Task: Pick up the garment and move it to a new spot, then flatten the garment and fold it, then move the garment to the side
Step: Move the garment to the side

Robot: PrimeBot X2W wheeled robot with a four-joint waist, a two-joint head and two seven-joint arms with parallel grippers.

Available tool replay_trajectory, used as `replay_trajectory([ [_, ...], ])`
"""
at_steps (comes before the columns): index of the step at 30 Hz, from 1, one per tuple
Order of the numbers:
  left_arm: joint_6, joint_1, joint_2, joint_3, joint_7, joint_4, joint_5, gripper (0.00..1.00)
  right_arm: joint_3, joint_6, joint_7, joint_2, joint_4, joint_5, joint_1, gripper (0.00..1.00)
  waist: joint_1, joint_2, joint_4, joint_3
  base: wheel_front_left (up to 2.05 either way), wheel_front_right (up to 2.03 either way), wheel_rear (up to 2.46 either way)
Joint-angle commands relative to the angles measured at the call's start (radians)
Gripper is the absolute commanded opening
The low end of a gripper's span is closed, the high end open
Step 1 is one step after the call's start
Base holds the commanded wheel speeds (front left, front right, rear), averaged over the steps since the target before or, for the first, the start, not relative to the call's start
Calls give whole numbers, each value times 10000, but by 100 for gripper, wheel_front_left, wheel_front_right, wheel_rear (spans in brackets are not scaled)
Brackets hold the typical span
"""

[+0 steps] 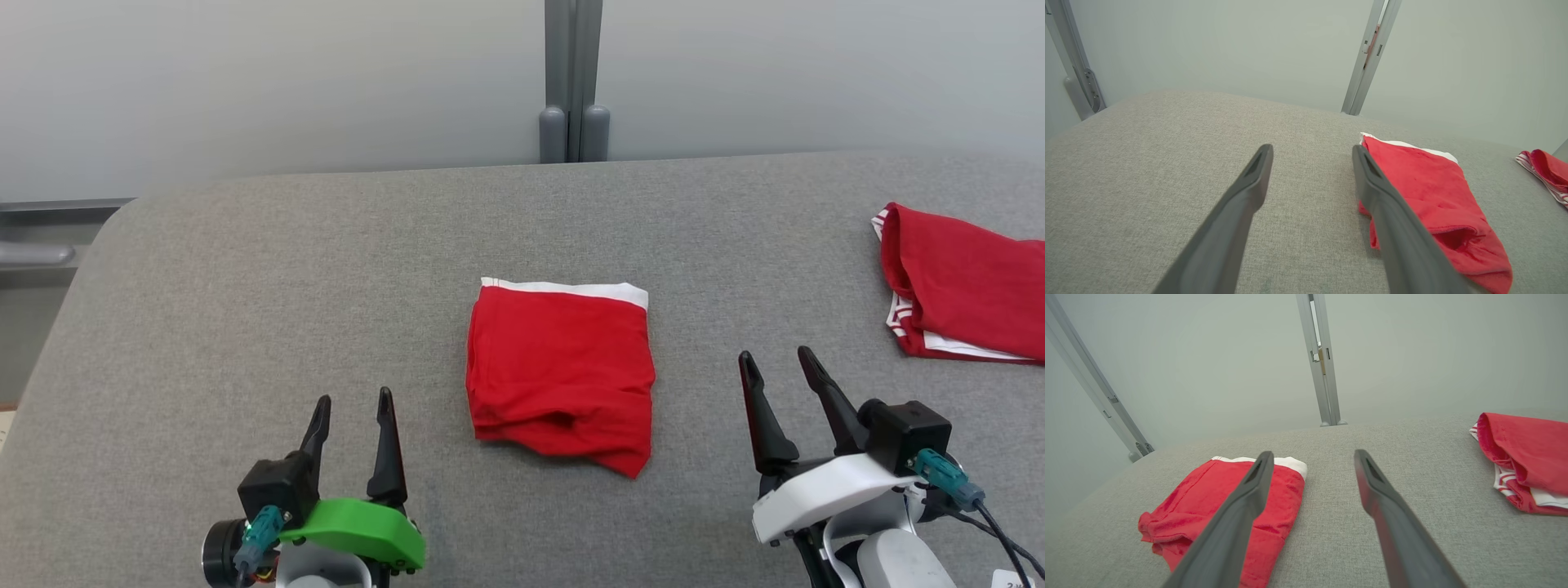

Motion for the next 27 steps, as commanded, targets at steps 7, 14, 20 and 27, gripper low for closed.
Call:
replay_trajectory([
  [7, 68, -71, 16, -41, -1, -89, 51, 100, -118, -3, 245, -3, -64, -149, -160, 100, 0, 0, 149, 88, 0, 0, 0],
  [14, 41, -287, 15, -31, -1, -196, 149, 100, -347, -3, 1260, -2, 502, 231, -804, 100, 0, 0, 534, 365, 0, 0, 0],
  [20, 82, -473, 16, -131, 1, -580, 1, 100, -682, -3, 2826, -163, 1616, 547, -1859, 100, 0, 0, 1199, 800, 0, 0, 0],
  [27, 190, -633, 16, -313, -1, -946, -103, 100, -396, -3, 3997, -621, 2853, 1587, -2903, 100, 0, 0, 1988, 1423, 0, 0, 0],
])
